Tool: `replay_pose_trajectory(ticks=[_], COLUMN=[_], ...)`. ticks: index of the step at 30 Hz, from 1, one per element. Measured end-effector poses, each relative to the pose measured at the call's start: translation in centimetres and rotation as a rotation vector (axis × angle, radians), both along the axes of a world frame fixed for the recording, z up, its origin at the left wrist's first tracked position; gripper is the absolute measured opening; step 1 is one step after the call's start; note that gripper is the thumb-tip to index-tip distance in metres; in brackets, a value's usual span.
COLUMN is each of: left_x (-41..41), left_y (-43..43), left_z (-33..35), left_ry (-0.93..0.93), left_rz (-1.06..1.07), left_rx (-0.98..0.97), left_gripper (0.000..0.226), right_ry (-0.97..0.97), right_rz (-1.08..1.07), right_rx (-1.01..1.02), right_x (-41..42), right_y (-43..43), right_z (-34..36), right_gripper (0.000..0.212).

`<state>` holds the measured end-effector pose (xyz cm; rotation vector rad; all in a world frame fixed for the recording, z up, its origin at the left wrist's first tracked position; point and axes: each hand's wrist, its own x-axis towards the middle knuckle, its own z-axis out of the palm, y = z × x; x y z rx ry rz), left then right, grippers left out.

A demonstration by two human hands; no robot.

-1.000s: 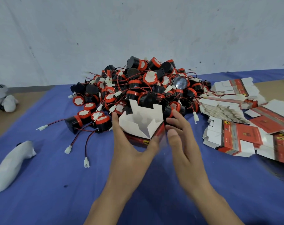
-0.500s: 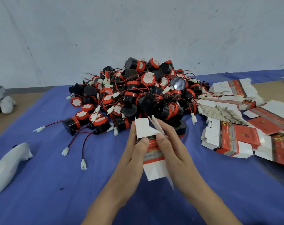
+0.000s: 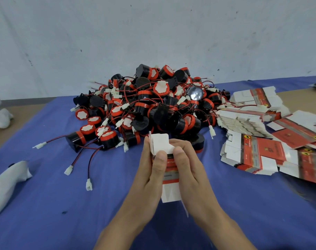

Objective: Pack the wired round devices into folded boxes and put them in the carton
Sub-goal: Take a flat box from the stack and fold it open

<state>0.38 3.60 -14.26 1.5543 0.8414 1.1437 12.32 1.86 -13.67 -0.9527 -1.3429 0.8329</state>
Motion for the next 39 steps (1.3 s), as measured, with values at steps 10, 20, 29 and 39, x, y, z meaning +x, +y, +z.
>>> replay_pose_trajectory(ticks=[10, 20, 29, 39], left_x=[0.3, -0.1, -1.1, -1.0], left_y=[-0.6, -0.6, 0.0, -0.4], left_z=[0.5, 1.8, 1.1, 0.9], left_ry=[-0.02, -0.139, -0.227, -0.16], left_rz=[-0.034, -0.058, -0.019, 0.009], left_rx=[-0.001, 0.012, 0.002, 0.062], left_gripper=[0.093, 0.057, 0.042, 0.041], right_ry=[-0.059, 0.054, 0.094, -0.075], right_rz=[-0.123, -0.06, 0.129, -0.015], right_rx=[0.108, 0.084, -0.052, 0.016], right_x=[0.0, 0.0, -1.0, -1.5], right_y=[-0.1, -0.4, -0.7, -0.5], right_z=[0.4, 0.2, 0.3, 0.3], right_gripper=[0.031, 0.03, 0.043, 0.026])
